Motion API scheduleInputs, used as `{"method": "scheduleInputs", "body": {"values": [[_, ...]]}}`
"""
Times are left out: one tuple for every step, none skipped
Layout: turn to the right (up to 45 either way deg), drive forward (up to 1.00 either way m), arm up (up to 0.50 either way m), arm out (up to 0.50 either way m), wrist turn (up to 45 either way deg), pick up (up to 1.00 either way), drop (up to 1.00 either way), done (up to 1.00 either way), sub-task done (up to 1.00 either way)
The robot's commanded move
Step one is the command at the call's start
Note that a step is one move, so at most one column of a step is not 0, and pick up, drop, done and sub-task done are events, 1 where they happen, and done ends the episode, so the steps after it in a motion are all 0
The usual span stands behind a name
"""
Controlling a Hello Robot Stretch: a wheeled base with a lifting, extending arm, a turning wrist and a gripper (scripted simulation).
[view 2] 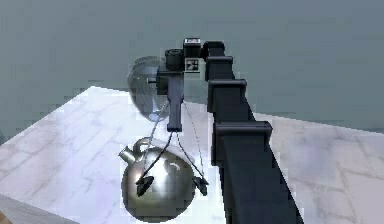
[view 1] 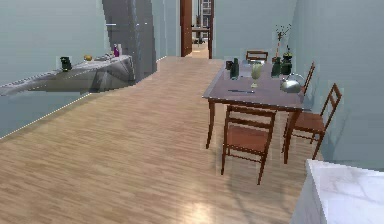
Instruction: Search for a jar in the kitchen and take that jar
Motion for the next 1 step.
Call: {"method": "scheduleInputs", "body": {"values": [[0.0,0.00,0.00,0.00,45.0,0.00,0.00,0.00,0.00]]}}
